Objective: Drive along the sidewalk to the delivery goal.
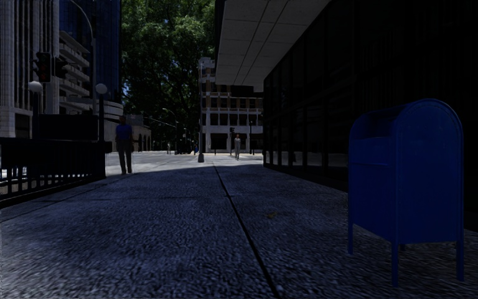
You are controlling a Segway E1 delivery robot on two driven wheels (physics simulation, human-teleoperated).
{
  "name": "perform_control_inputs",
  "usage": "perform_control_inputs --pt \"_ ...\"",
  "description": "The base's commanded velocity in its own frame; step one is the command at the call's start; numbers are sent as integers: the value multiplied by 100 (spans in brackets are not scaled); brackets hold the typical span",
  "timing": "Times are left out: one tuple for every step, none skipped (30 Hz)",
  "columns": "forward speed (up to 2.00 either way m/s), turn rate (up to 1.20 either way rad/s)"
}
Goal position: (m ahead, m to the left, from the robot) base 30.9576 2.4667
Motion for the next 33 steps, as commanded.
perform_control_inputs --pt "200 0" --pt "200 0" --pt "200 0" --pt "200 0" --pt "200 0" --pt "200 0" --pt "200 0" --pt "200 0" --pt "200 0" --pt "200 8" --pt "200 14" --pt "200 14" --pt "200 23" --pt "200 28" --pt "200 28" --pt "200 30" --pt "200 30" --pt "200 30" --pt "200 30" --pt "200 30" --pt "200 30" --pt "200 30" --pt "200 30" --pt "200 30" --pt "200 30" --pt "200 30" --pt "200 0" --pt "200 0" --pt "200 0" --pt "200 0" --pt "200 0" --pt "200 0" --pt "200 0"
